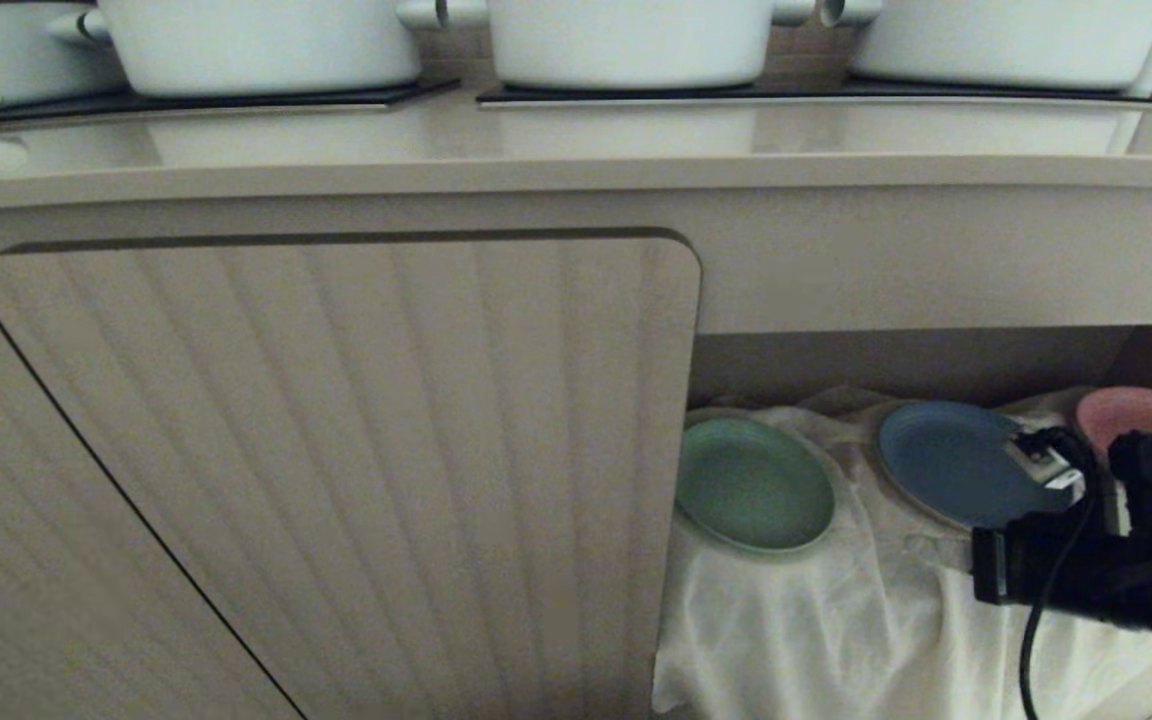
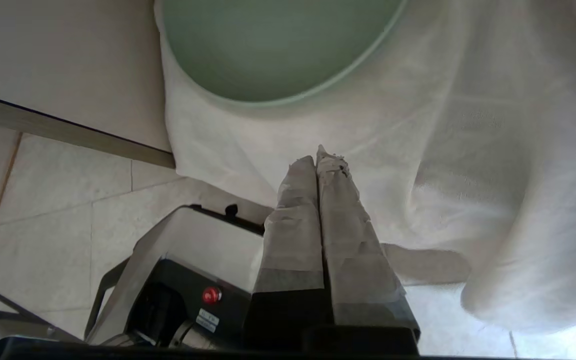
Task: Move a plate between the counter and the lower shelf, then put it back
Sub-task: Pick up the plate in the cupboard
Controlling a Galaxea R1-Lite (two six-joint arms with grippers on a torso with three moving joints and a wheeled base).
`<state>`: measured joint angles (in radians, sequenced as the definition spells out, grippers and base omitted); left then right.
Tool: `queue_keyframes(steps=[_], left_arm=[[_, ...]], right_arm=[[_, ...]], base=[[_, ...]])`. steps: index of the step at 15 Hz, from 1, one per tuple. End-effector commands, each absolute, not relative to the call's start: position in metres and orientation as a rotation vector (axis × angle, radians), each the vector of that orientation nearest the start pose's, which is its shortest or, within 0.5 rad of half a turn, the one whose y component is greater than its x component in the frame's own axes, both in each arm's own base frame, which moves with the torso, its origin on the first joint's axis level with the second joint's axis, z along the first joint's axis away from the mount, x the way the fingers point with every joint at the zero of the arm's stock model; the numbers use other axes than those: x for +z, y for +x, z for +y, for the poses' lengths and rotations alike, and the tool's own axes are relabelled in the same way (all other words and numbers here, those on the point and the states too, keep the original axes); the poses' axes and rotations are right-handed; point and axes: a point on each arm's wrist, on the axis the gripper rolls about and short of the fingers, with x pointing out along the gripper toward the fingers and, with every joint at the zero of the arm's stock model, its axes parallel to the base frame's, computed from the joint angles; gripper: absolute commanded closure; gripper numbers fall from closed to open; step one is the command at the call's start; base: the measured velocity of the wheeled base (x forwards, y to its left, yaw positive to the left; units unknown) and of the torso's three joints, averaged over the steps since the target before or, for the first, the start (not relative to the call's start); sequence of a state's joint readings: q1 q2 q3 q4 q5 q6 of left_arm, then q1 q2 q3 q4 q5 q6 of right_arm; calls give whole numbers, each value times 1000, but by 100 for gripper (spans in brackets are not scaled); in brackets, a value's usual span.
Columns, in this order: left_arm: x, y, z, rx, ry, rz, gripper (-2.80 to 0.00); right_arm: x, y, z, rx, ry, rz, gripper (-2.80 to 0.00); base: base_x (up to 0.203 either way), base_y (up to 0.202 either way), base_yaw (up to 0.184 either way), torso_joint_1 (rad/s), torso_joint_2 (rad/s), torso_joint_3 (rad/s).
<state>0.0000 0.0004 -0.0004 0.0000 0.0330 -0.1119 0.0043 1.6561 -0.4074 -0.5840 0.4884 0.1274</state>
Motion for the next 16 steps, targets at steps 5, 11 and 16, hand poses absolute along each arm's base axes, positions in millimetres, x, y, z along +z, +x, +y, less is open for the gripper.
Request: queue_keyframes(steps=[5, 11, 16], left_arm=[[76, -23, 1, 34, -114, -3, 0], [75, -23, 1, 34, -113, -2, 0], [76, -23, 1, 34, -114, -3, 0]], right_arm=[[85, 239, 12, 461, 297, 712, 0], [80, 245, 17, 517, 275, 687, 0], [75, 251, 17, 534, 231, 691, -280]], base=[[0, 0, 0, 0, 0, 0], [0, 0, 0, 0, 0, 0], [0, 0, 0, 0, 0, 0]])
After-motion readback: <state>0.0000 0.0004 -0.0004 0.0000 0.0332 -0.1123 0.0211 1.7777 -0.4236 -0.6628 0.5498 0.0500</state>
